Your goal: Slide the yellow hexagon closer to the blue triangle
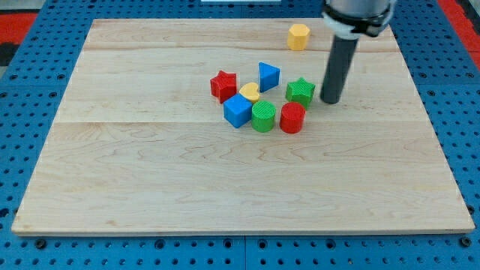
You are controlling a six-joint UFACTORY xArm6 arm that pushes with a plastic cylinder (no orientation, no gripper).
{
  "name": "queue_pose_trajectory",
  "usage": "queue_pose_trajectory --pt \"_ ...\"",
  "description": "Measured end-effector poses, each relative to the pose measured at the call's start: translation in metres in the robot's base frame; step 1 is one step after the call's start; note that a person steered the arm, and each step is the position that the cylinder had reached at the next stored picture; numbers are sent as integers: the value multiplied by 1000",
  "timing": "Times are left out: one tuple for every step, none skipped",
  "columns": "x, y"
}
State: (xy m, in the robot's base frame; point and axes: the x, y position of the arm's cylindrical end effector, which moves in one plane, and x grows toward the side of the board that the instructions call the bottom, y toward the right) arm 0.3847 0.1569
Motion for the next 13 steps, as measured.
queue_pose_trajectory --pt "-50 20" --pt "-93 -12" --pt "-141 -21" --pt "-193 -21" --pt "-192 -27" --pt "-190 -42" --pt "-190 -43" --pt "-193 -21" --pt "-189 -17" --pt "-187 -37" --pt "-168 -54" --pt "-149 -55" --pt "-142 -49"
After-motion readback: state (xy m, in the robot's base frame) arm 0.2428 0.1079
